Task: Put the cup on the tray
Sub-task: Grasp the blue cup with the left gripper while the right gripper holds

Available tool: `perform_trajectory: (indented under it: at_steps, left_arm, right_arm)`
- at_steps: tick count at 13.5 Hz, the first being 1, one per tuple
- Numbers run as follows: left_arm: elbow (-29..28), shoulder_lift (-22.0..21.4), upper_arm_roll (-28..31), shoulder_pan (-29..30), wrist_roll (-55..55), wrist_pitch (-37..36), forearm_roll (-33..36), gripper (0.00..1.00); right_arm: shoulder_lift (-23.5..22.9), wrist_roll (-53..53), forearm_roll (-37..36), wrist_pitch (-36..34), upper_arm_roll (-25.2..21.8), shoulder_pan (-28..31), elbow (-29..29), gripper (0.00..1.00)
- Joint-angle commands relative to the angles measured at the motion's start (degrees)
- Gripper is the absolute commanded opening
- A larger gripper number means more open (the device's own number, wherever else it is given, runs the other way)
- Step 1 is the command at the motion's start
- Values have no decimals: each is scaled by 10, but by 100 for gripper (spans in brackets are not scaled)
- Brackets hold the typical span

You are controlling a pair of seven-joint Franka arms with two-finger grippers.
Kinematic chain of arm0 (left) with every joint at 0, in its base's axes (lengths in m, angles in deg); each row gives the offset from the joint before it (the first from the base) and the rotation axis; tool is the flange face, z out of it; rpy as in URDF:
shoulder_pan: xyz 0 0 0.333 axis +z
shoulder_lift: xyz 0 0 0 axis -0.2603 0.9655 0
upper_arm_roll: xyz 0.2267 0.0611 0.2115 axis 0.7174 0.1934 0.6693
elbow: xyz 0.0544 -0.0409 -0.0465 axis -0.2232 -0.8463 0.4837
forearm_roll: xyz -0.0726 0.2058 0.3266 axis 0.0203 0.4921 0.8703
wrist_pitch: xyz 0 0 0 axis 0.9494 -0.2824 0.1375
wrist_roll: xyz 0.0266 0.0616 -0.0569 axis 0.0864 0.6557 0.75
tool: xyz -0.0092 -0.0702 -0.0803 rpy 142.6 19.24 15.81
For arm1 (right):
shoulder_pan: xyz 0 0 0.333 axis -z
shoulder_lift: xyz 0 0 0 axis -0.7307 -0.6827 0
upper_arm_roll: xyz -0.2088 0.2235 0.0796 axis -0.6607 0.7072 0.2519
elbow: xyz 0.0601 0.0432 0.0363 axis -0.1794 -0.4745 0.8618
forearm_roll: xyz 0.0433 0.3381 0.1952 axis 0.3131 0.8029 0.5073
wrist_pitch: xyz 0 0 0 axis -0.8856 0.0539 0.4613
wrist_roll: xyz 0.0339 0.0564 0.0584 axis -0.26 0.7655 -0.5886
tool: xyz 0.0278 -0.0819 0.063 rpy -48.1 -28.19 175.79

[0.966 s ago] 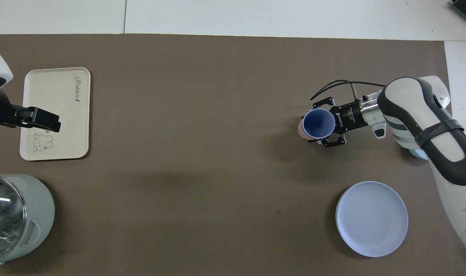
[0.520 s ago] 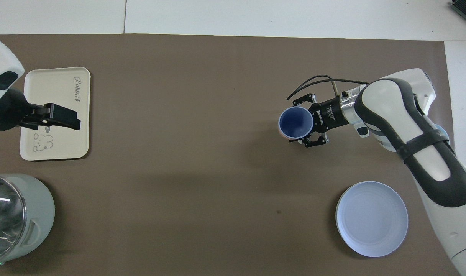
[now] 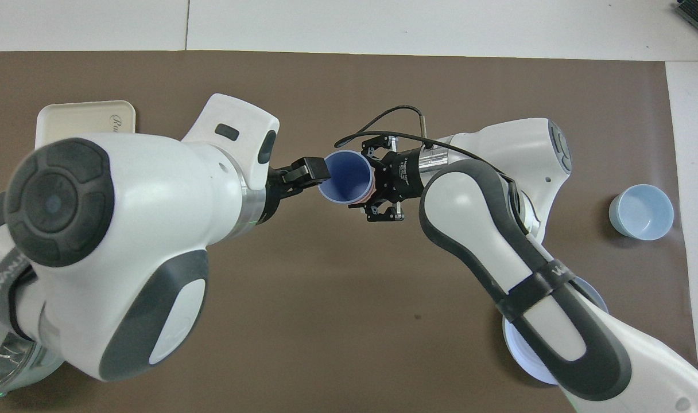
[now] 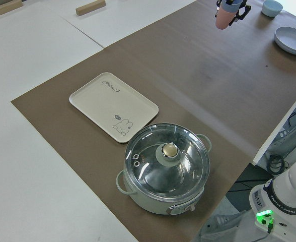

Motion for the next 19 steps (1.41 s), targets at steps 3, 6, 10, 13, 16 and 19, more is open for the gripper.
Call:
perform_trajectory:
  at_steps: [3, 6, 10, 13, 16, 19]
  left_arm:
    - [-37, -4, 13, -13, -1, 45, -3, 73]
    - [-63, 0, 13, -13, -2, 82, -3, 68]
    - [-60, 18, 13, -17, 3, 105, -3, 24]
    - [-45, 22, 13, -16, 7, 95, -3, 0]
    - [-17, 26, 13, -11, 13, 63, -4, 0]
    - [43, 8, 20, -8, 10, -39, -6, 0]
  right_arm:
    - [11, -25, 18, 34, -2, -21, -1, 0]
    - [10, -25, 18, 35, -2, -21, 0, 0]
    - [10, -25, 19, 35, -2, -21, 0, 0]
    - [10, -25, 19, 35, -2, -19, -1, 0]
    - [9, -37, 20, 35, -2, -13, 1, 0]
    - [10, -59, 22, 34, -3, -10, 11, 0]
